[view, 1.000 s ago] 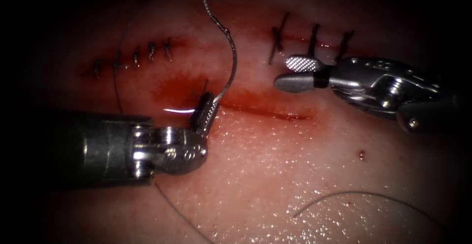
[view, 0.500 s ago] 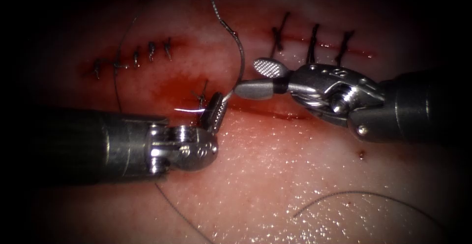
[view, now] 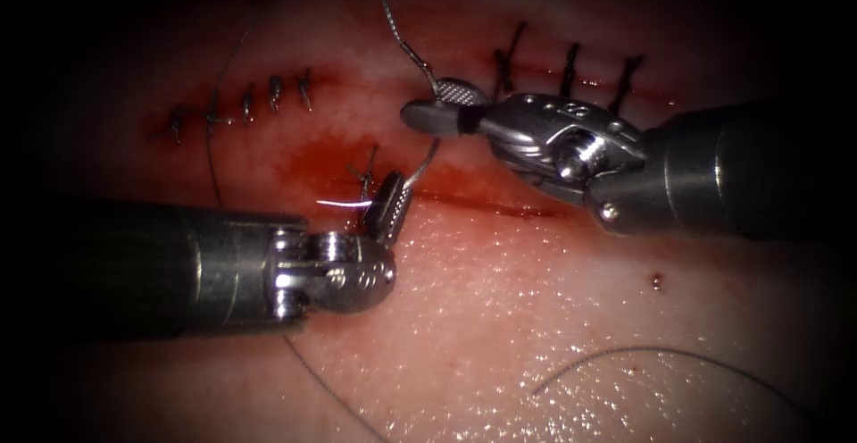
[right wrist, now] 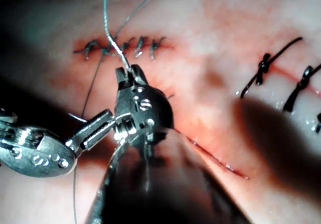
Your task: Wound Closure
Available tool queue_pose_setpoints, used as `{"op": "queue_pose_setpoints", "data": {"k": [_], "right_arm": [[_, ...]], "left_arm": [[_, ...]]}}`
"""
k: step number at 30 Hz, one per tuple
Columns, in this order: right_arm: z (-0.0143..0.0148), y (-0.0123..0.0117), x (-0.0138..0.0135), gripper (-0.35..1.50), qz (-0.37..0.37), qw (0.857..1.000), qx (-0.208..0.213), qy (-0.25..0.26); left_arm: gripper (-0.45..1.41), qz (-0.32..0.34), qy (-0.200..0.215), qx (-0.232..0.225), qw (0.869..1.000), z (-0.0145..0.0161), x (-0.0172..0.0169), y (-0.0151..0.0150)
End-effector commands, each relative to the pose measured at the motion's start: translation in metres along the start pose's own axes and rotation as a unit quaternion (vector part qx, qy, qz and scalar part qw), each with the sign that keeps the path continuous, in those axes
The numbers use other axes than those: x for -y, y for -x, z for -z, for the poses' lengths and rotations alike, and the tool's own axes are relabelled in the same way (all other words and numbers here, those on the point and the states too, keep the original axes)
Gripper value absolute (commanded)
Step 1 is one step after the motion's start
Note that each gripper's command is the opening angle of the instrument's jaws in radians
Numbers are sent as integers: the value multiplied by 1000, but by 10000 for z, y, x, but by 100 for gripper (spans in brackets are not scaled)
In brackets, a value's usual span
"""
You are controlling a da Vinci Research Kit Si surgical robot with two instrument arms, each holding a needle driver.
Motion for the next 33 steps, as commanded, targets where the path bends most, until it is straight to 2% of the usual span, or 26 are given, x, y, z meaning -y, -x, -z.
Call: {"op": "queue_pose_setpoints", "data": {"k": [1, 7, 9, 10, 11, 12, 13, 15, 17, 19, 21, 24, 31, 32, 33], "right_arm": [[-2, 8, -1, -35, -2, 1000, -11, 5], [-3, 5, -10, -35, -1, 1000, -19, 10], [-5, 6, -14, -35, 20, 1000, -16, -4], [-6, 8, -17, -35, 49, 998, -10, -29], [-6, 9, -21, -35, 80, 995, -7, -54], [-6, 10, -23, -35, 109, 991, -2, -77], [-6, 12, -26, -35, 136, 986, 0, -100], [-5, 14, -33, -35, 178, 974, 2, -143], [-4, 13, -39, -35, 188, 966, 3, -179], [-3, 10, -44, -35, 193, 959, -3, -208], [-2, 8, -48, -35, 209, 950, -17, -232], [-2, 5, -50, -35, 223, 938, -39, -261], [-7, 5, -48, -35, 242, 909, -61, -333], [-8, 5, -48, -35, 251, 902, -63, -346], [-9, 5, -48, -35, 257, 898, -64, -351]], "left_arm": [[-45, -4, 4, -3, 1000, -1, -8, -2], [-45, -14, 28, -24, 999, -1, -9, -5], [-5, 12, 45, -43, 998, -1, -9, -7], [32, 73, 83, -79, 991, 1, -6, -9], [49, 98, 106, -98, 985, 2, -4, -9], [74, 114, 132, -118, 977, 3, -1, -9], [89, 141, 159, -139, 967, 5, 4, -10], [91, 185, 187, -150, 953, 8, 12, -10], [78, 237, 213, -158, 935, 14, 22, -9], [79, 276, 239, -162, 917, 18, 31, -9], [81, 316, 275, -165, 893, 19, 39, -8], [84, 379, 334, -164, 847, 15, 46, -8], [84, 474, 409, -184, 758, -4, 42, -7], [84, 495, 427, -187, 733, -12, 42, -5], [84, 502, 433, -188, 725, -15, 42, -5]]}}
